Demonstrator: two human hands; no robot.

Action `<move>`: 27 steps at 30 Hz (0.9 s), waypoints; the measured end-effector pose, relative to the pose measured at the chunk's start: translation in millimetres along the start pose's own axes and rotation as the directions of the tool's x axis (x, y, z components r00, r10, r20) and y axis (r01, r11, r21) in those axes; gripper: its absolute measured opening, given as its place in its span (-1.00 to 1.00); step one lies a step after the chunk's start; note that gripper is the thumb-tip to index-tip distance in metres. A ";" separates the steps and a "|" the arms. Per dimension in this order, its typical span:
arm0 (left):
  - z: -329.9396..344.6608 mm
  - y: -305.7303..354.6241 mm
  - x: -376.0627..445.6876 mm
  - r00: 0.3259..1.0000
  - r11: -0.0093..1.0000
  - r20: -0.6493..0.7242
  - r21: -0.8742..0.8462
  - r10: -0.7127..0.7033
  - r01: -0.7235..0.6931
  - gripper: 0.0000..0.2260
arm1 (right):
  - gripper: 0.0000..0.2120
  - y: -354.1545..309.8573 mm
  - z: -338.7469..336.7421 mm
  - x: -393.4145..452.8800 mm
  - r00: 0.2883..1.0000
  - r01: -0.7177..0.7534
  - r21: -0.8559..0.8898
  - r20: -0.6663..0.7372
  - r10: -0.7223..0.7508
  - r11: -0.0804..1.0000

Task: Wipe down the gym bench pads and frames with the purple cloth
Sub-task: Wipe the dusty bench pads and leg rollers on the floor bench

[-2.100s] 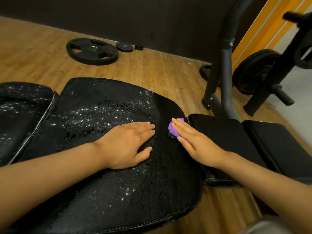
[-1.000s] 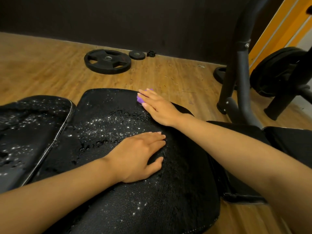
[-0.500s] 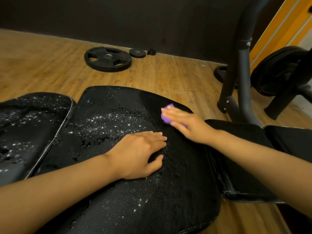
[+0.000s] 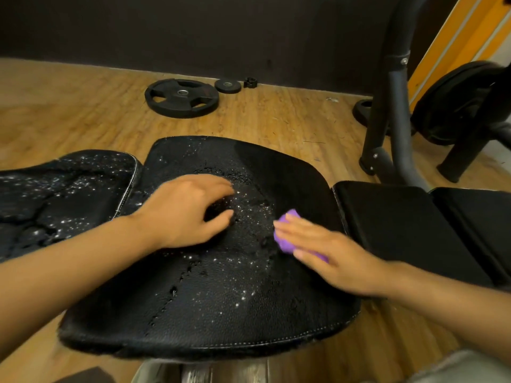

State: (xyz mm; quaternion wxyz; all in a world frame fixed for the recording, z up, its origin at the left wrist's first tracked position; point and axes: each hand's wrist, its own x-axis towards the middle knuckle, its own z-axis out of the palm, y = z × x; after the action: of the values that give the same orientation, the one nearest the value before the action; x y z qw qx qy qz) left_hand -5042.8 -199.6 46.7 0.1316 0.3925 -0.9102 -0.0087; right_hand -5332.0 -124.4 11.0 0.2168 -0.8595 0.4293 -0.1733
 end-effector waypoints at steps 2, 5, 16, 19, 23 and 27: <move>0.8 -18.1 -17.0 0.996 0.997 0.039 0.018 -0.076 0.075 -0.39 | -0.58 -12.9 5.2 -15.1 0.996 0.054 0.051 0.066 -0.058 0.997; 10.4 -28.3 -33.5 0.991 0.996 0.099 0.020 -0.090 0.088 -0.31 | -0.59 -0.9 -0.1 2.9 0.990 0.115 -0.002 0.082 -0.115 0.993; 14.0 -31.2 -36.3 0.986 0.992 0.132 -0.059 -0.103 0.111 -0.27 | -0.57 -29.4 39.1 46.6 0.980 -0.095 -0.093 -0.181 0.077 0.991; 15.2 -31.7 -37.8 0.988 0.990 0.114 -0.084 -0.105 0.115 -0.29 | -0.58 -71.4 40.9 -11.6 0.982 0.176 -0.004 0.076 -0.176 0.984; 17.9 -30.0 -39.5 0.989 0.986 0.093 -0.109 -0.118 0.127 -0.31 | -0.61 -56.7 20.7 -9.4 0.956 0.247 -0.046 0.175 -0.235 0.968; 17.3 -29.4 -39.1 0.989 0.986 0.082 -0.103 -0.124 0.132 -0.31 | -0.60 -1.2 13.5 35.1 0.979 -0.157 -0.083 -0.140 0.145 0.984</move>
State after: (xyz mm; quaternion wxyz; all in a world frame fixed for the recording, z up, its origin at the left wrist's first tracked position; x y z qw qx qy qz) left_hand -5000.4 -193.4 17.3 0.1177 0.4419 -0.8856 -0.0814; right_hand -5304.6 -149.3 4.2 0.1594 -0.8201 0.5146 -0.1931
